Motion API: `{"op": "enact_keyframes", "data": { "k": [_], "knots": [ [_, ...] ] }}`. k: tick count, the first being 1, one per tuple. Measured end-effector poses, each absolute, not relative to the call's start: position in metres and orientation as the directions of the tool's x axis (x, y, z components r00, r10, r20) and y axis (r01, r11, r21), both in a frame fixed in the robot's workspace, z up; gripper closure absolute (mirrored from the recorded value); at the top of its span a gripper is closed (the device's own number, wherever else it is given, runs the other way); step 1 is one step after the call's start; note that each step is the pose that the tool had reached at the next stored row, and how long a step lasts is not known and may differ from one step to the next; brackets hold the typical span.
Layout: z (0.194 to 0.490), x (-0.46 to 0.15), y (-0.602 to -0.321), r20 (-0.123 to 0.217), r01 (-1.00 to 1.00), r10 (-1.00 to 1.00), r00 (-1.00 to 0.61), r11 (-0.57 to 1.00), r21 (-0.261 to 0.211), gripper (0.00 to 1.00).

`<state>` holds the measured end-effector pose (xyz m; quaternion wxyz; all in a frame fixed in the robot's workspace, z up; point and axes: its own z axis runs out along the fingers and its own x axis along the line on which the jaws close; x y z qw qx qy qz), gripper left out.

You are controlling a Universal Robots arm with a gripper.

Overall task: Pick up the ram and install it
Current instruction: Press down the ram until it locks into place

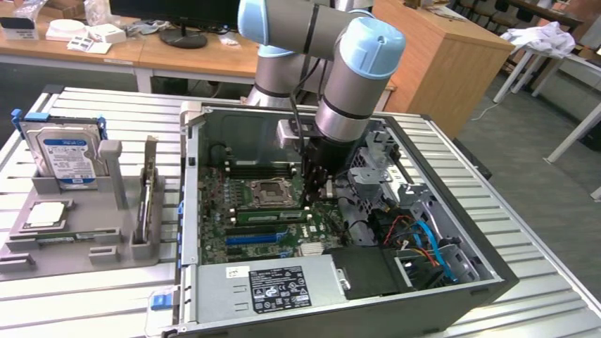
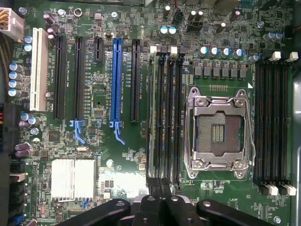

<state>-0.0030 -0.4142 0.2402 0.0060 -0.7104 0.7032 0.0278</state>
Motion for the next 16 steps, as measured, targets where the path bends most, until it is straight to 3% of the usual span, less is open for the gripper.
{"op": "enact_keyframes", "data": {
  "k": [16],
  "knots": [
    [0.2386,-0.002,-0.4141,-0.048,-0.999,-0.999,0.009,-0.011,0.03,0.89]
  ]
}}
